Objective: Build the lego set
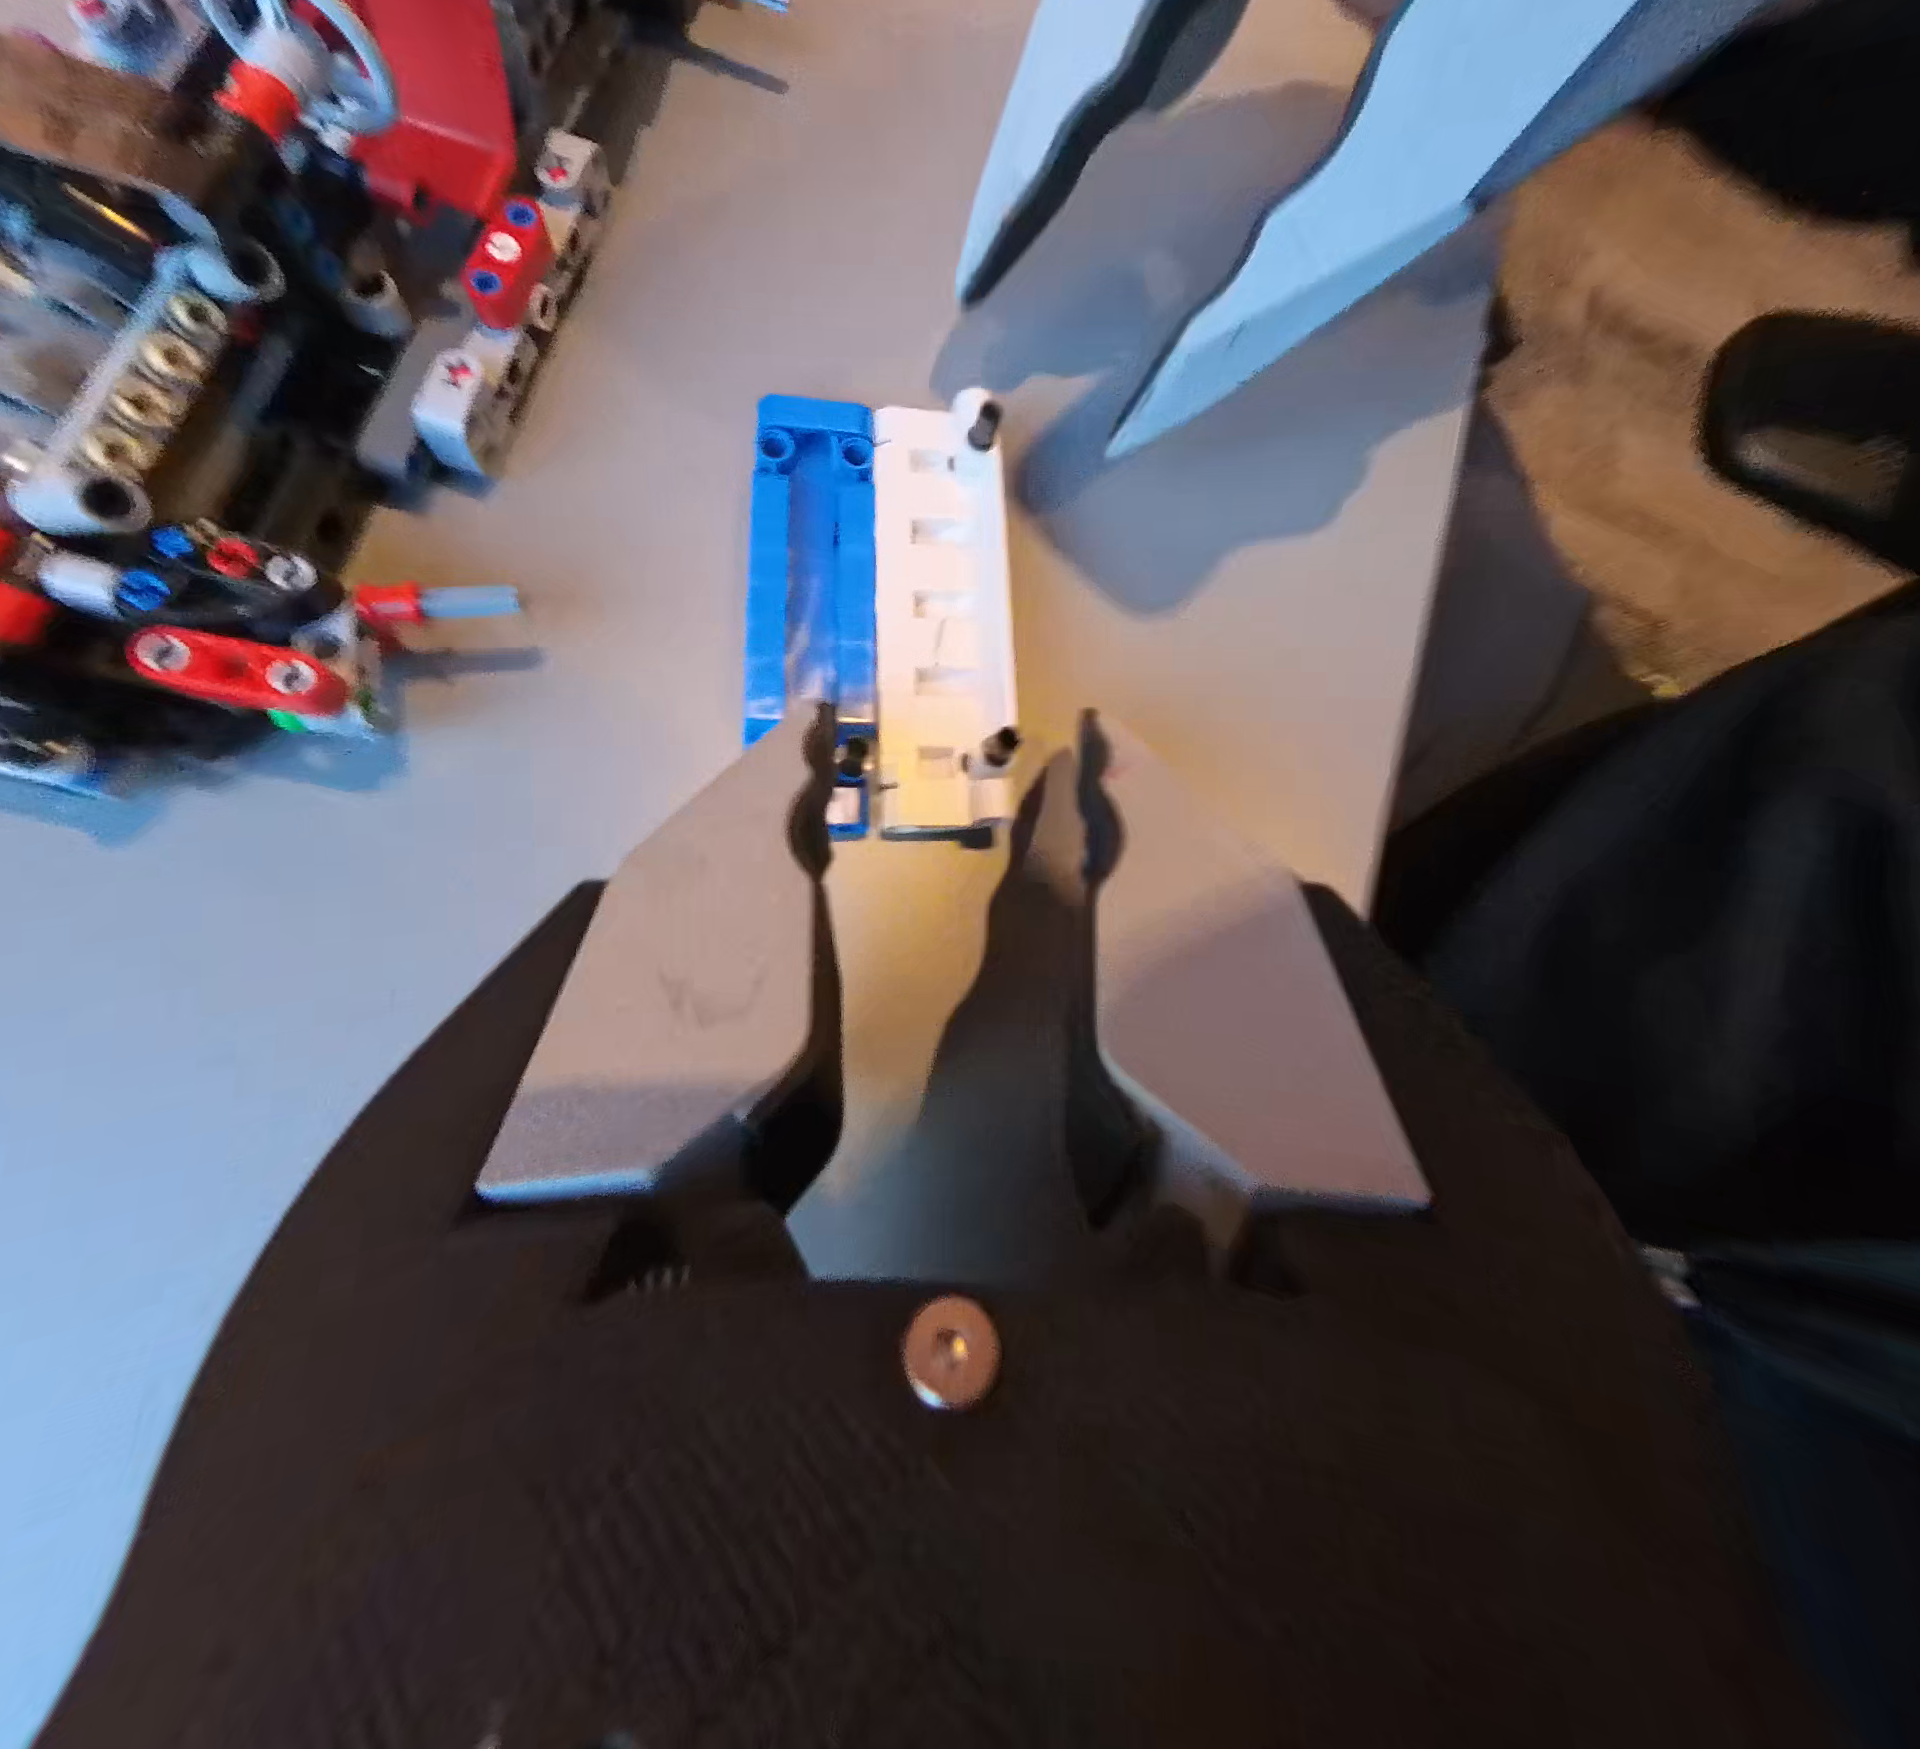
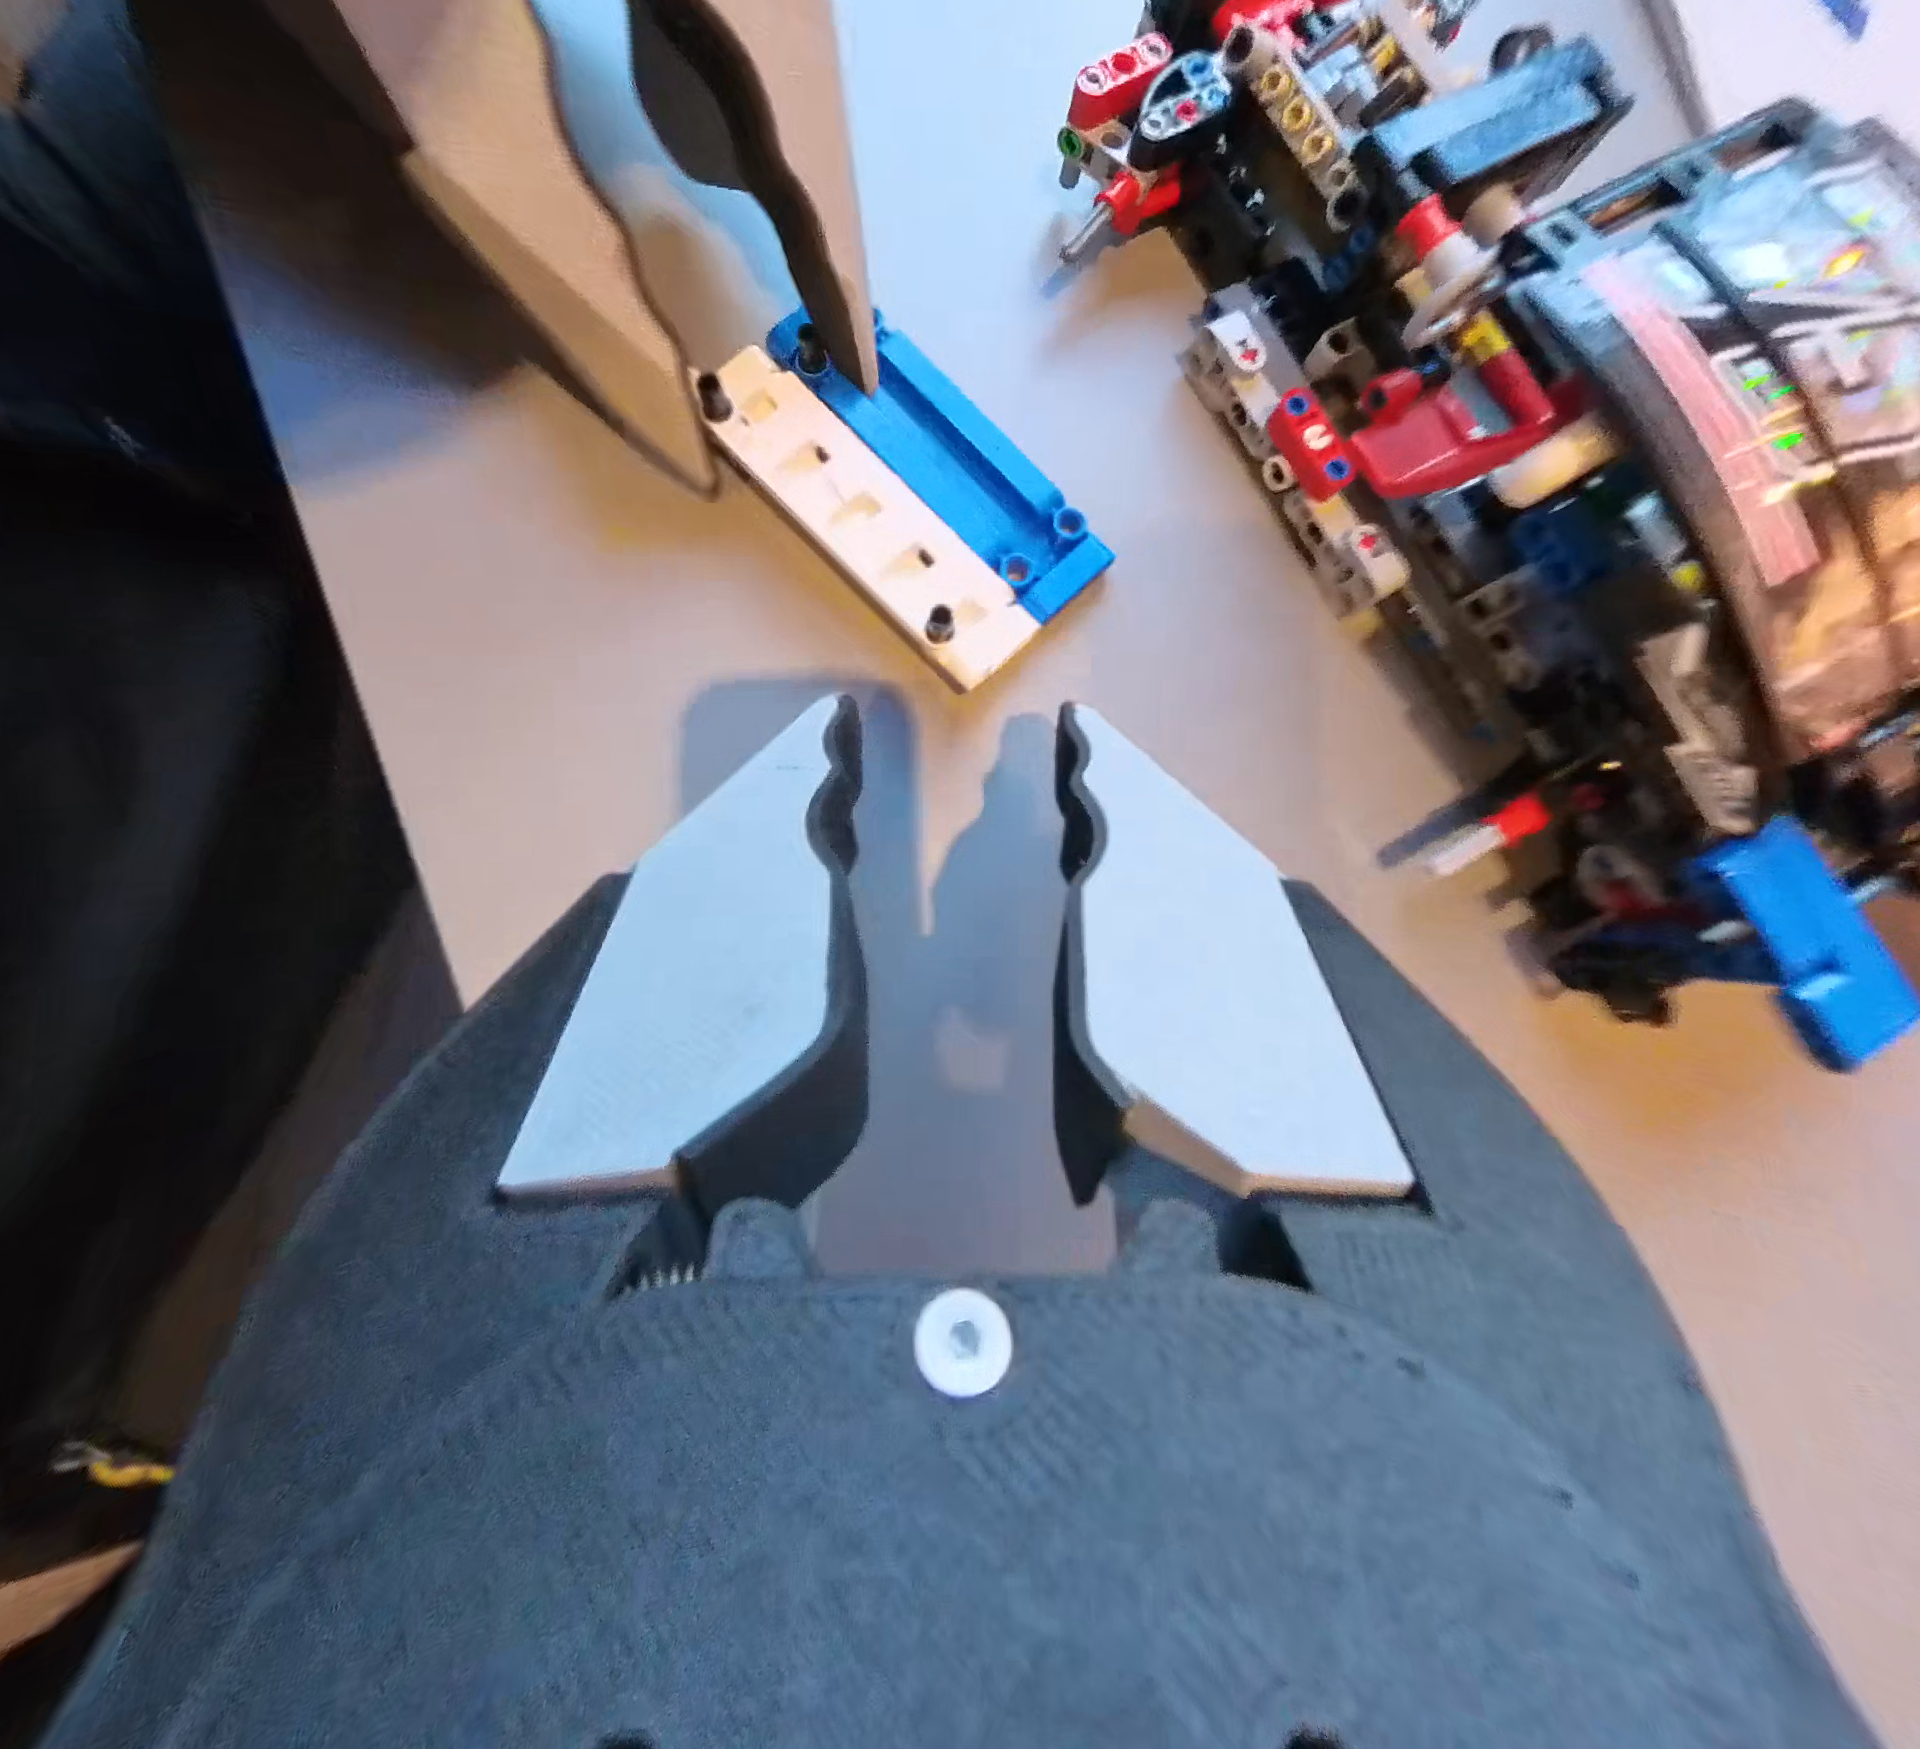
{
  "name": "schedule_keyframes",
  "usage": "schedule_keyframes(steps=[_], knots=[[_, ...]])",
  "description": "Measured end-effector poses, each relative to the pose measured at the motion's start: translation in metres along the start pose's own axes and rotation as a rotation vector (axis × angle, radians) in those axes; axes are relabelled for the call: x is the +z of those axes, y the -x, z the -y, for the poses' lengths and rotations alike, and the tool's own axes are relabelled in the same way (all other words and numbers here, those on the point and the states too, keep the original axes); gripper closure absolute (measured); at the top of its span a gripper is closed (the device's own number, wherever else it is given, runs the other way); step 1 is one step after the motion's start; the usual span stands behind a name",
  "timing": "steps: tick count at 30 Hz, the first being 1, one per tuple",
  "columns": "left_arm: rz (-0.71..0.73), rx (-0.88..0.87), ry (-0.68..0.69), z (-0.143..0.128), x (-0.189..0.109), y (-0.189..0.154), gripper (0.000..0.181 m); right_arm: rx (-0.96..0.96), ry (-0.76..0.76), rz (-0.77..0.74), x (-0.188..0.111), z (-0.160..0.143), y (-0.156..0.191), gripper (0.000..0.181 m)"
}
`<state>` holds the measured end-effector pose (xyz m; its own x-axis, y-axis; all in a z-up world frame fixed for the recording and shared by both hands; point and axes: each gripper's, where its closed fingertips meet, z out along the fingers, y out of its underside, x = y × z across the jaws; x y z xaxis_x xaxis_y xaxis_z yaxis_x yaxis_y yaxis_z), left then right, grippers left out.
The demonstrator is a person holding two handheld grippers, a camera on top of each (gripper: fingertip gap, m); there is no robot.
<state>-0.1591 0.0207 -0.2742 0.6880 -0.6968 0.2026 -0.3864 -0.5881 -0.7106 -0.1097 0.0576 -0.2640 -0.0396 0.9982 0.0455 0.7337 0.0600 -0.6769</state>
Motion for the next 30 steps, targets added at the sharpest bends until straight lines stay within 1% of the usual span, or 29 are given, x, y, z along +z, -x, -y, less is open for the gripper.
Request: schedule_keyframes(steps=[1,2,3,5,6,8,9,10,11,12,14,15,17,20,24,27,30], knots=[[-0.023,-0.034,-0.020,0.001,-0.003,-0.007,0.130,0.023,-0.004,0.031,0.004,0.002,0.008,0.146],[-0.035,-0.050,-0.043,0.002,-0.007,-0.011,0.131,0.040,-0.004,0.057,0.007,0.004,0.015,0.148],[-0.033,-0.051,-0.059,0.003,-0.012,-0.014,0.131,0.050,0.009,0.075,0.010,0.004,0.020,0.154],[-0.016,-0.023,-0.077,0.005,-0.026,-0.016,0.129,0.054,0.040,0.083,0.014,0.002,0.025,0.157],[-0.002,0.002,-0.083,0.006,-0.034,-0.015,0.127,0.052,0.047,0.081,0.014,0.002,0.027,0.157],[0.031,0.058,-0.087,0.003,-0.047,-0.007,0.135,0.054,0.049,0.084,0.013,0.000,0.030,0.160],[0.045,0.066,-0.077,-0.001,-0.049,0.001,0.133,0.064,0.048,0.082,0.014,-0.001,0.029,0.160],[0.056,0.051,-0.058,-0.005,-0.048,0.009,0.130,0.081,0.050,0.077,0.016,-0.003,0.026,0.162],[0.031,0.040,-0.036,-0.010,-0.045,0.011,0.130,0.103,0.043,0.072,0.018,-0.003,0.021,0.162],[-0.003,0.035,-0.015,-0.015,-0.041,0.011,0.130,0.130,0.024,0.075,0.020,-0.001,0.016,0.166],[-0.045,0.034,0.012,-0.021,-0.031,0.009,0.129,0.193,0.003,0.099,0.023,0.003,0.007,0.167],[-0.071,0.055,0.027,-0.023,-0.027,0.004,0.130,0.225,-0.008,0.108,0.024,0.004,0.002,0.166],[-0.063,0.125,0.017,-0.024,-0.020,-0.001,0.135,0.270,-0.029,0.112,0.026,0.007,-0.007,0.162],[-0.098,0.191,0.031,-0.023,-0.014,-0.017,0.133,0.311,-0.071,0.102,0.027,0.013,-0.015,0.162],[-0.065,0.262,0.054,-0.028,-0.015,-0.022,0.136,0.353,-0.111,0.060,0.023,0.016,-0.022,0.162],[-0.032,0.268,0.051,-0.029,-0.022,-0.016,0.139,0.393,-0.142,0.031,0.012,0.015,-0.022,0.162],[0.002,0.264,0.031,-0.025,-0.027,-0.006,0.140,0.410,-0.135,0.025,0.006,0.008,-0.016,0.161]])
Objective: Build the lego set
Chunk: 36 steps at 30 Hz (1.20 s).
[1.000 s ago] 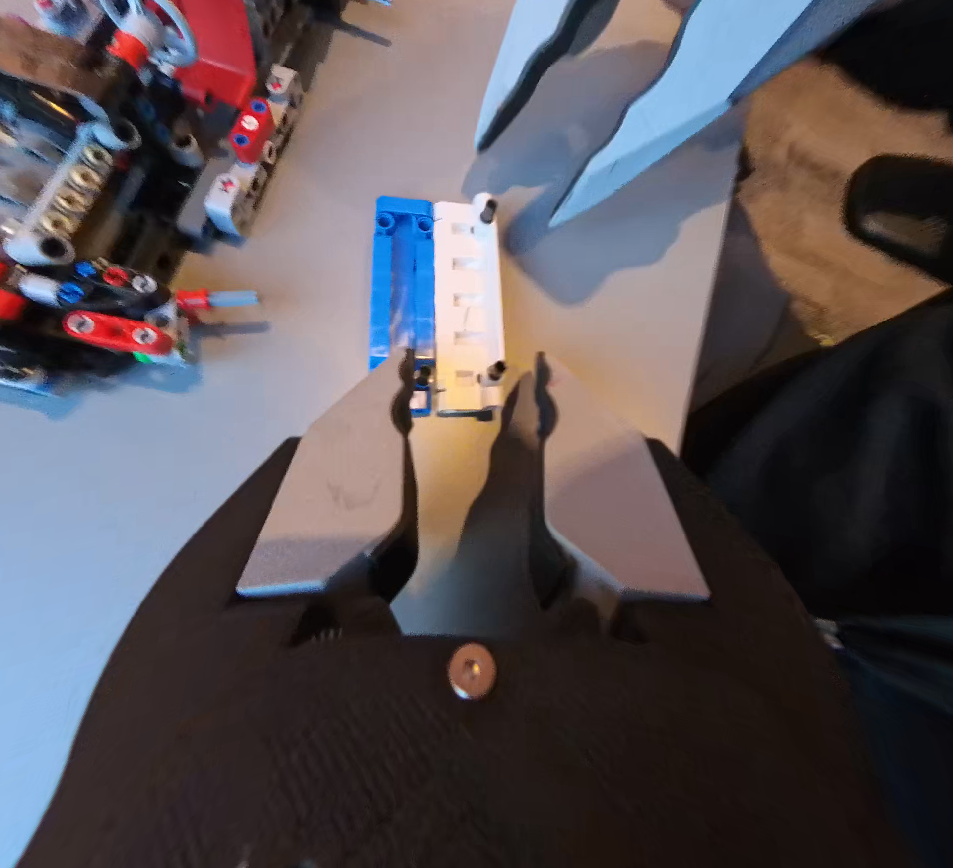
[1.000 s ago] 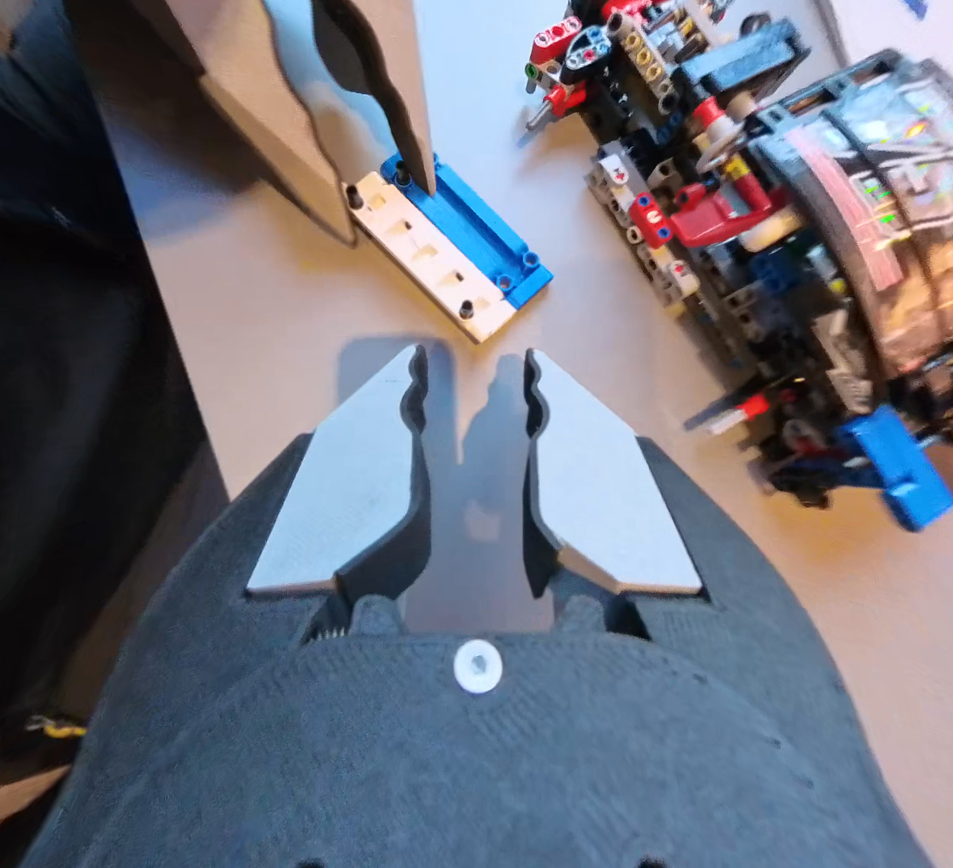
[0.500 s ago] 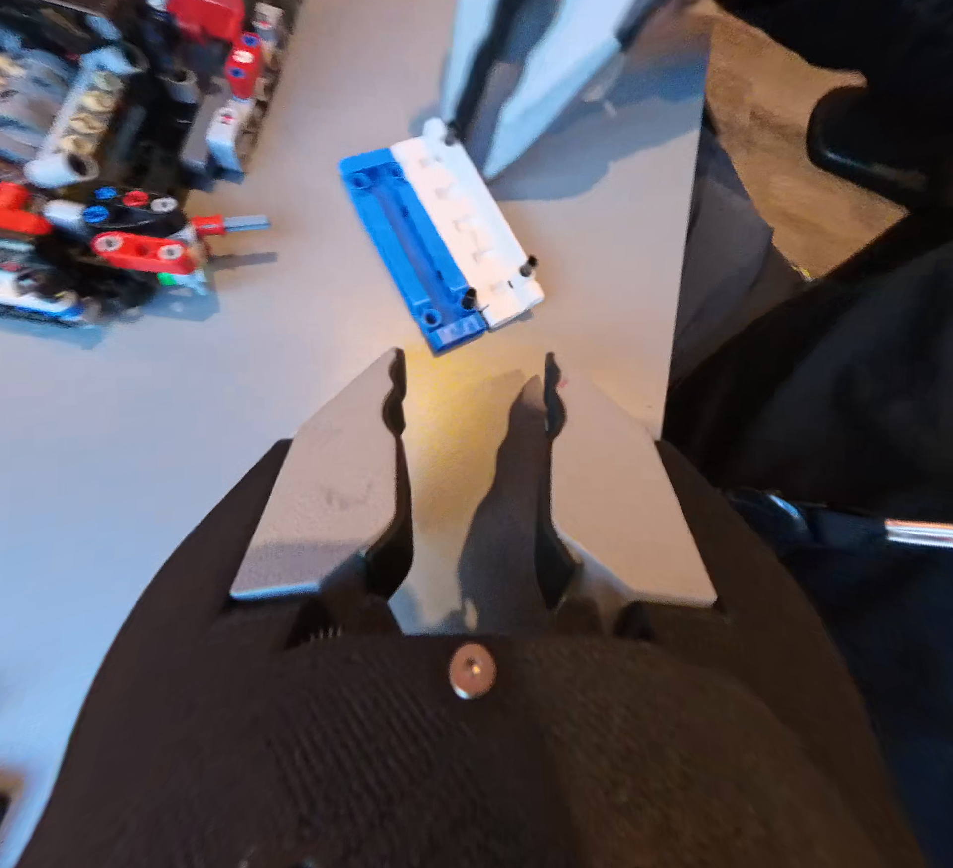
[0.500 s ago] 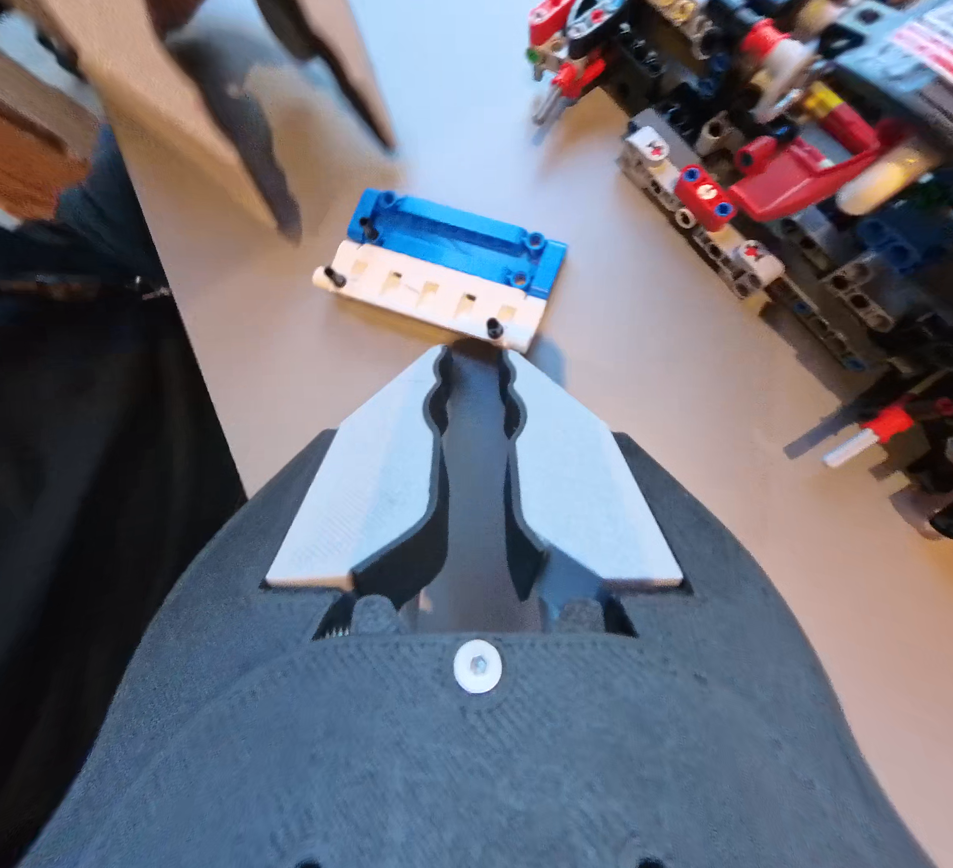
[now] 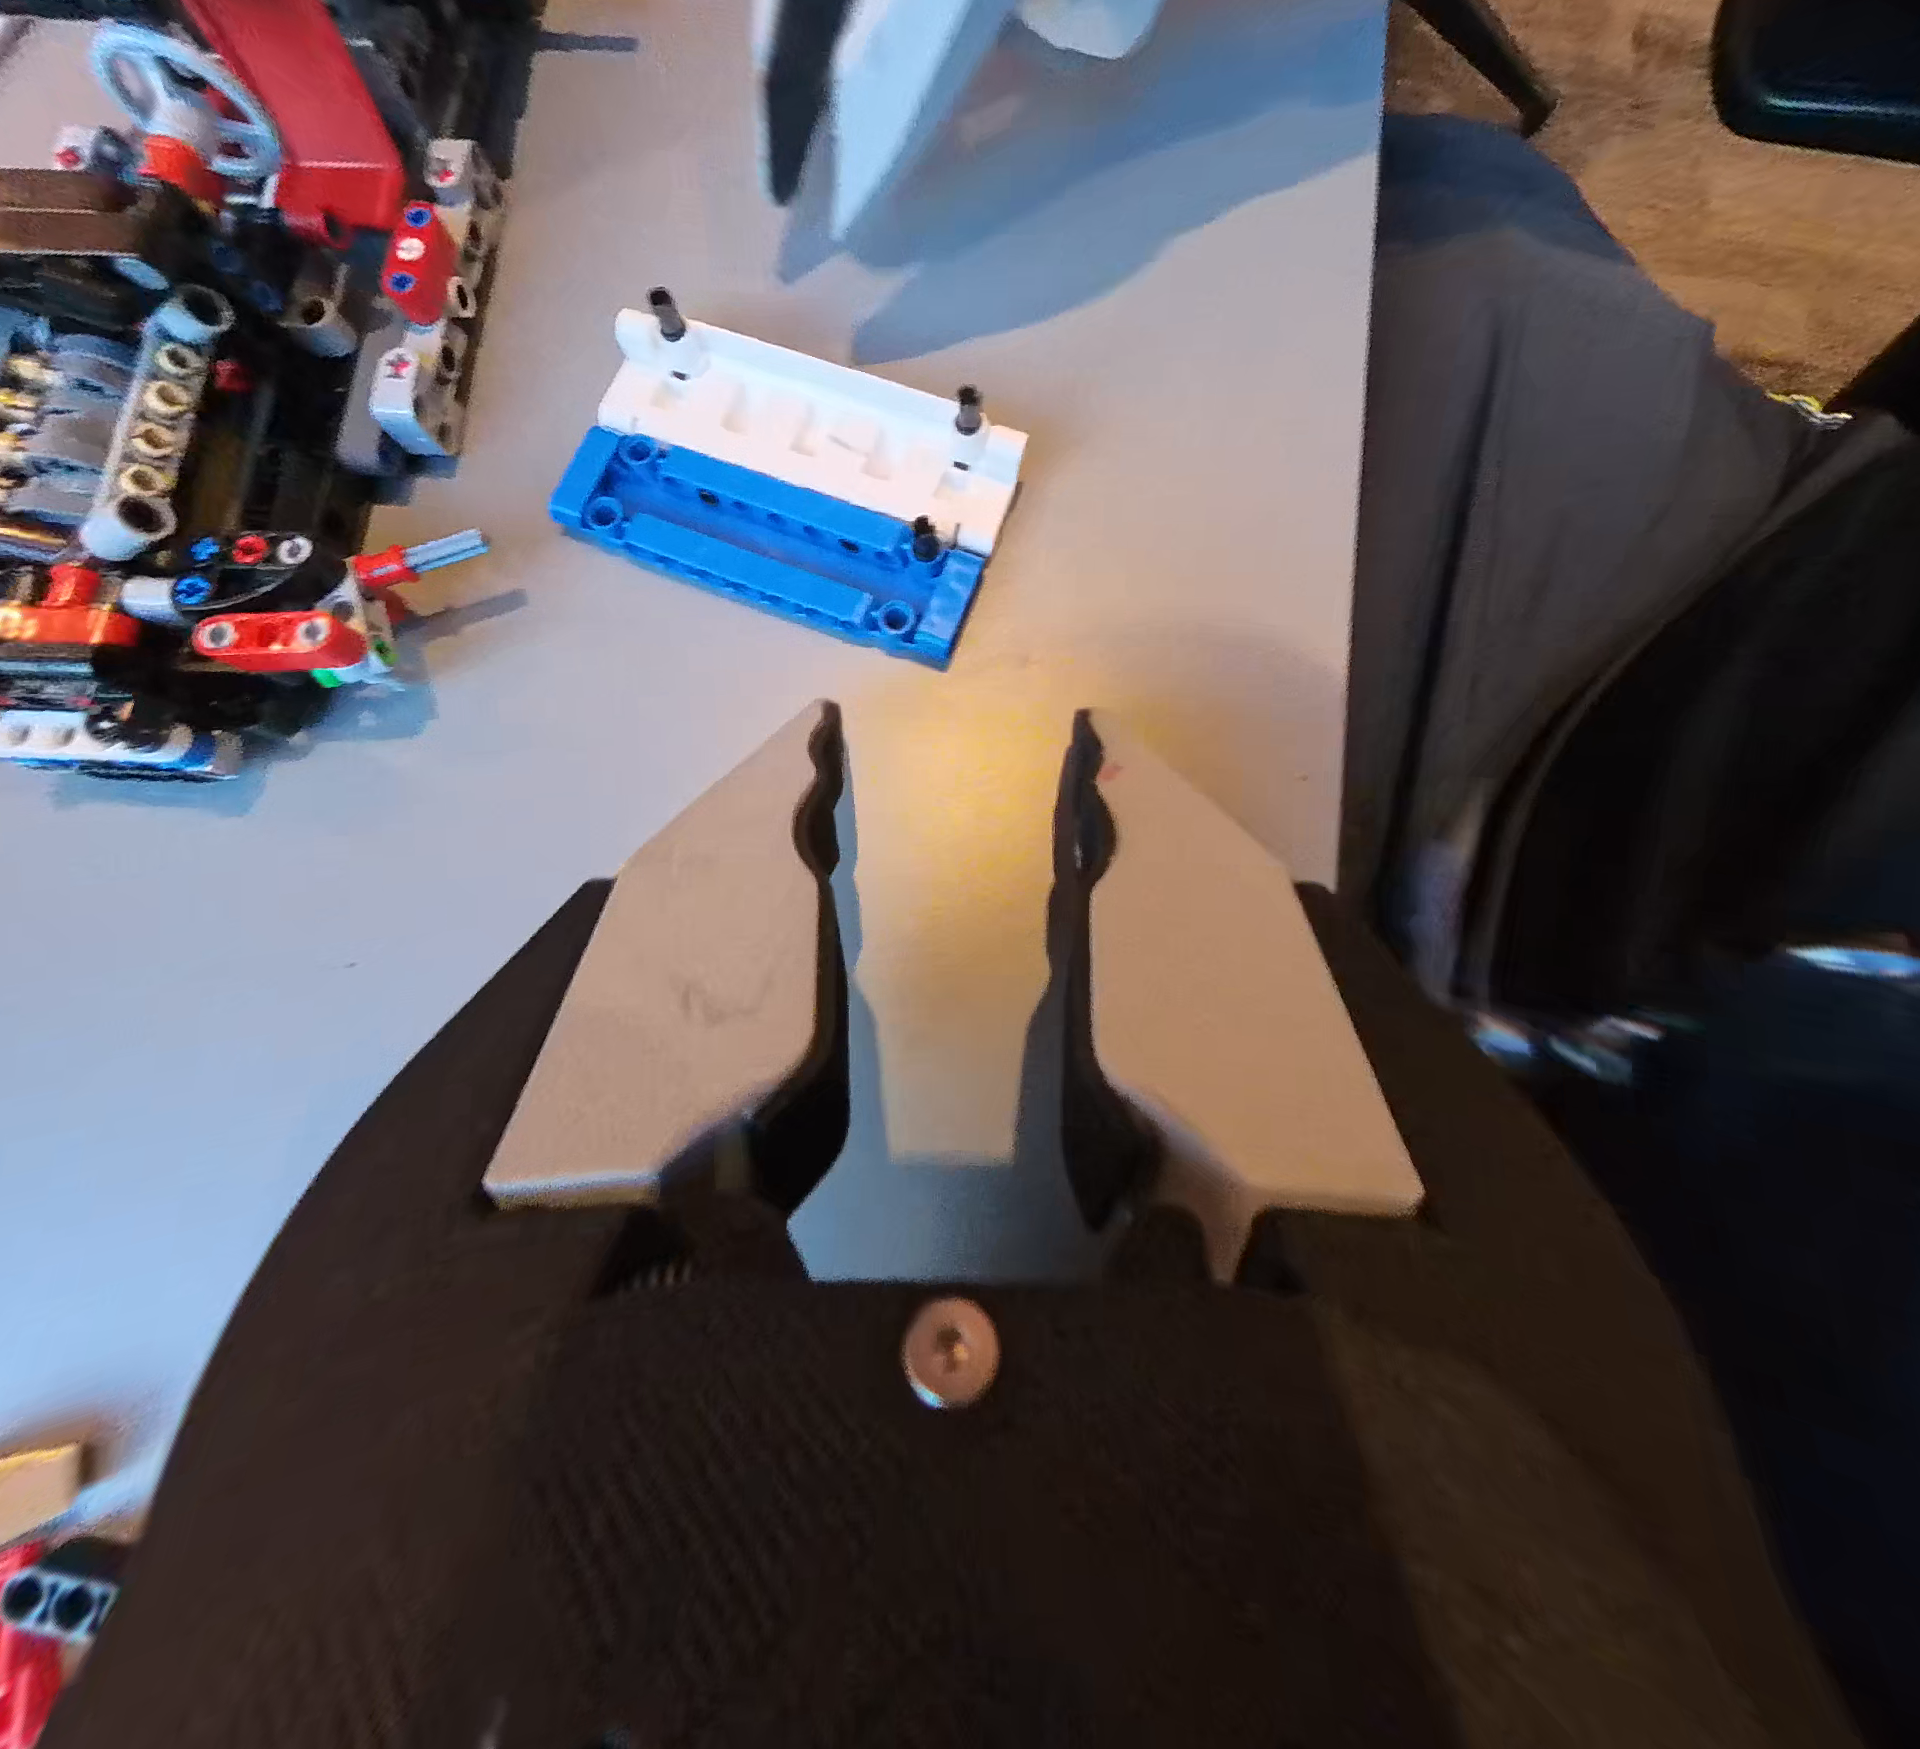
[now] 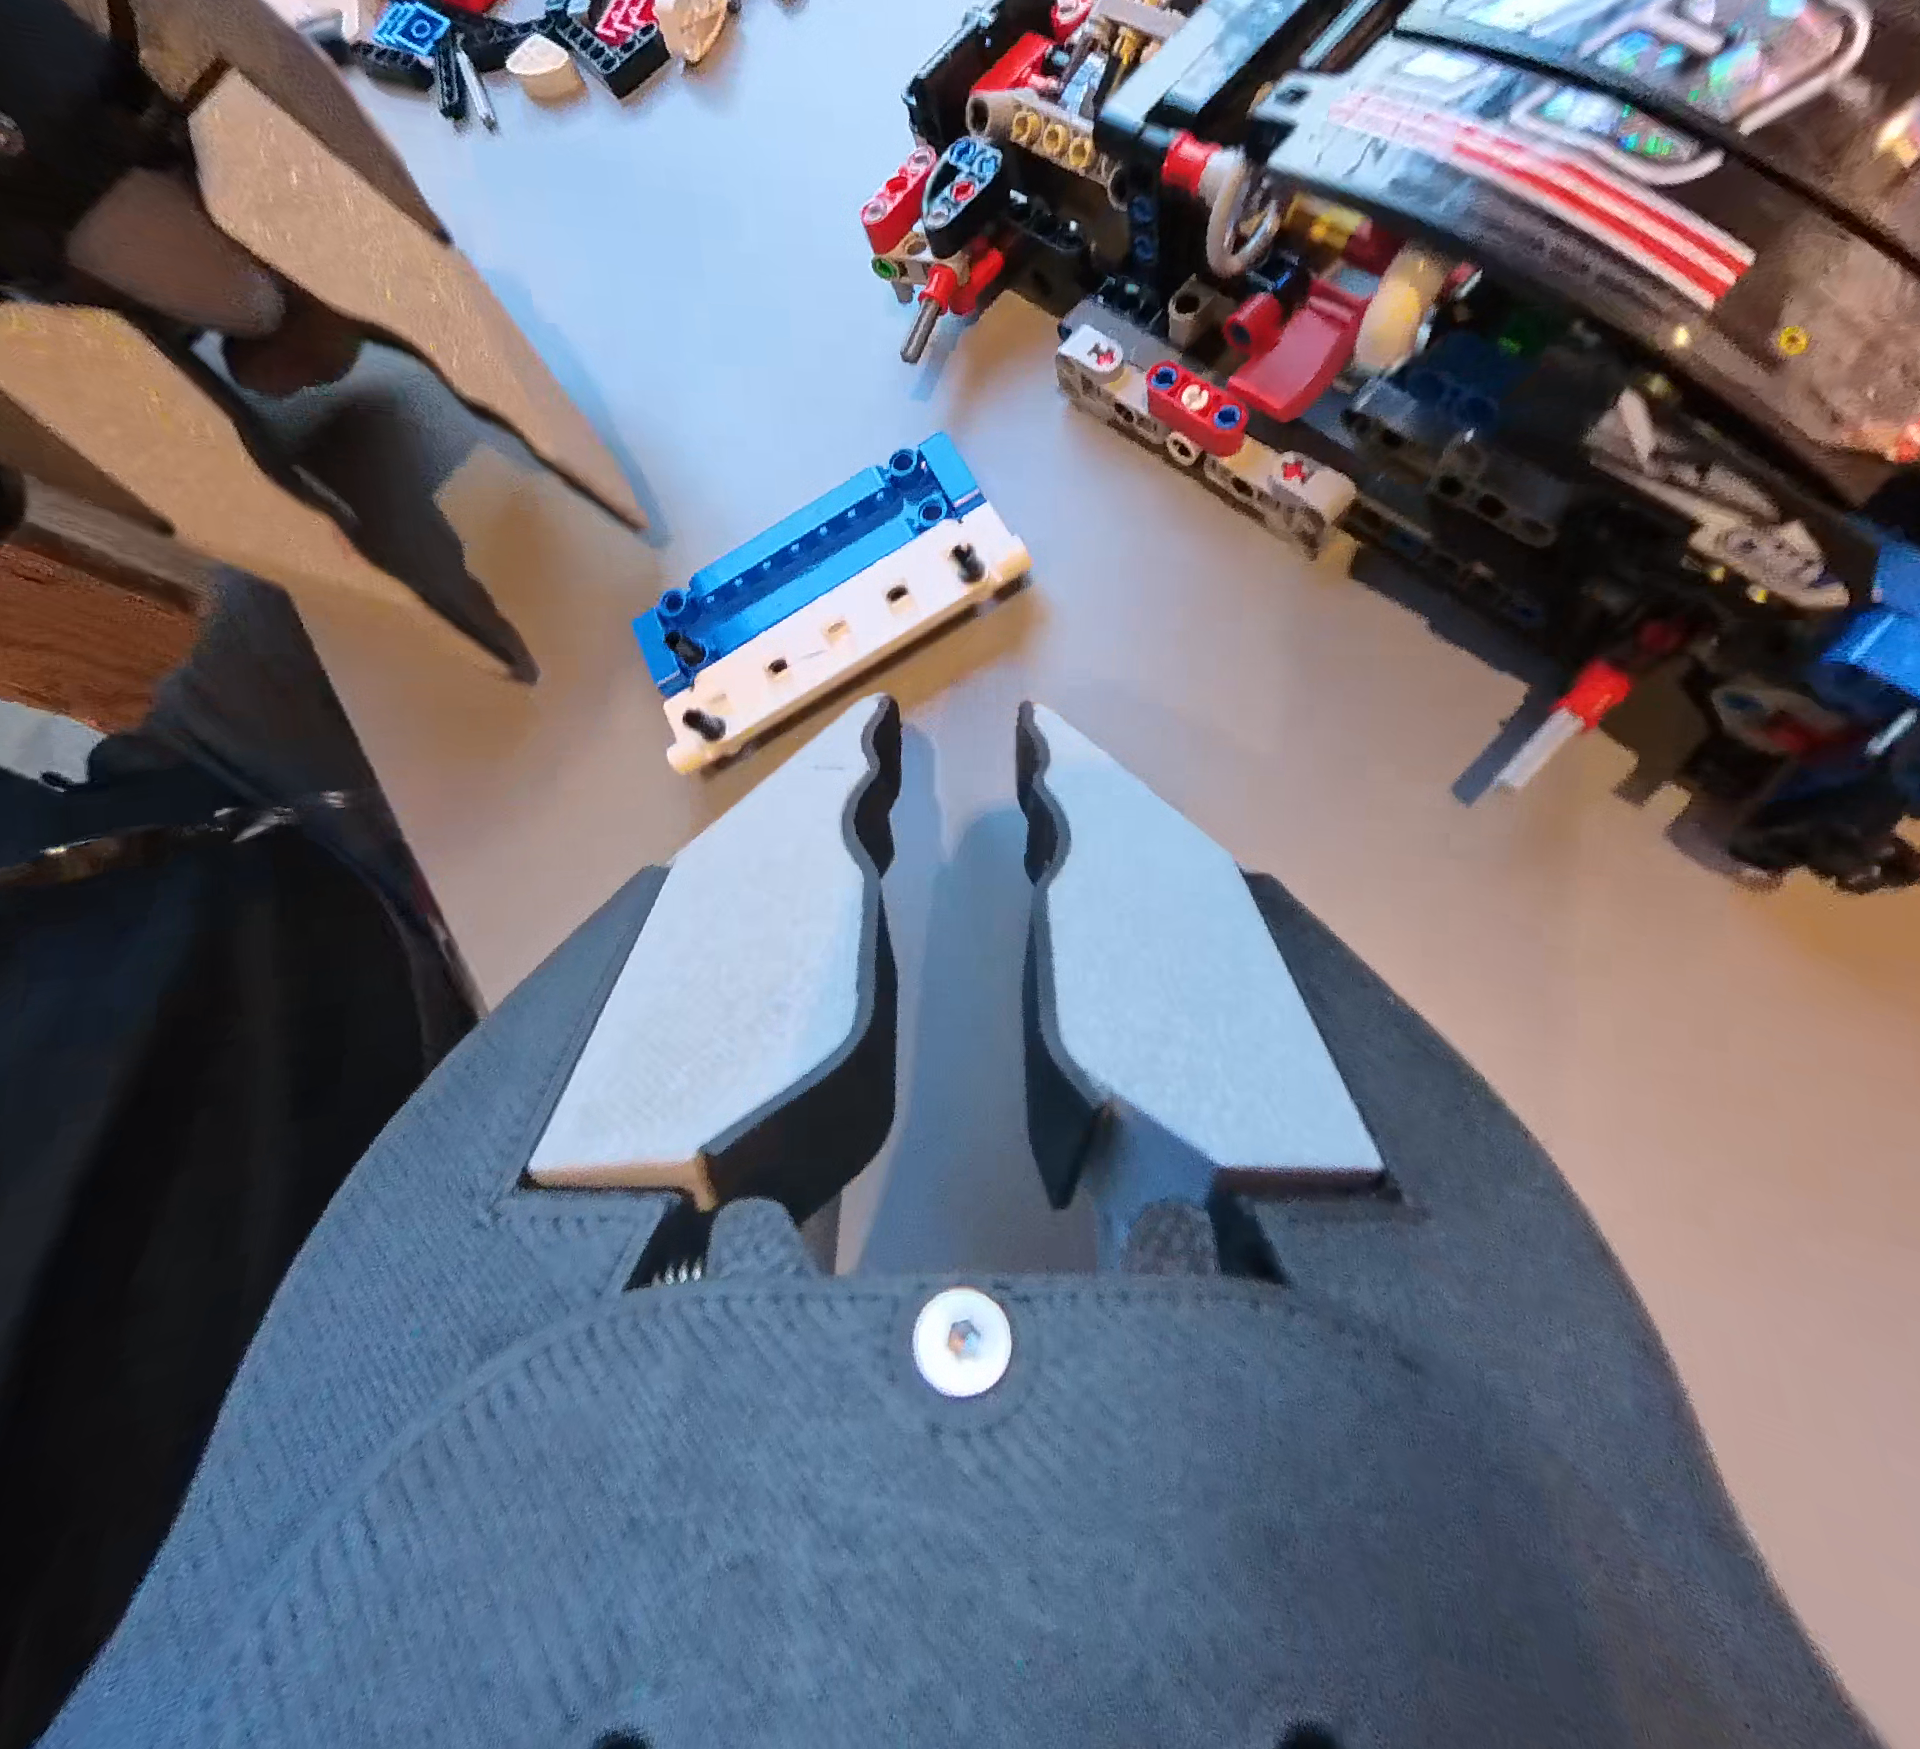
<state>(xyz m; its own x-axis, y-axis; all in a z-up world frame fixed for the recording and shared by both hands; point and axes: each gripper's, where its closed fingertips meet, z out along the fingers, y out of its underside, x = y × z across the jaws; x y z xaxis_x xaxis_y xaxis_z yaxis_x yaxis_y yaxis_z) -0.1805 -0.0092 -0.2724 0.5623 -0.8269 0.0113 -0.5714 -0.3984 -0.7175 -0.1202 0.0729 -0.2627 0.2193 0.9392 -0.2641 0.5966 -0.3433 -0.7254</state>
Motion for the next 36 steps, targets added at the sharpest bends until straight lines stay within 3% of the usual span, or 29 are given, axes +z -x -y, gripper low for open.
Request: schedule_keyframes(steps=[9,15,20,25,30,36], knots=[[-0.055,-0.005,0.021,0.008,0.019,-0.011,0.142,0.019,0.023,0.123,0.010,-0.014,0.024,0.155],[-0.265,0.045,-0.032,0.023,0.021,-0.059,0.150,0.048,-0.008,0.137,0.004,-0.007,0.010,0.149],[-0.069,0.118,-0.001,0.019,0.006,-0.005,0.153,0.061,-0.012,0.130,-0.016,-0.018,0.010,0.142],[-0.047,0.095,0.023,0.015,0.009,0.028,0.152,-0.036,0.045,0.085,-0.017,-0.037,0.021,0.148],[-0.096,0.123,0.028,0.018,0.023,0.019,0.154,-0.121,0.081,0.096,-0.009,-0.035,0.035,0.148],[-0.280,0.036,-0.003,0.026,0.035,-0.026,0.155,-0.328,0.138,0.168,0.001,-0.033,0.034,0.161]])
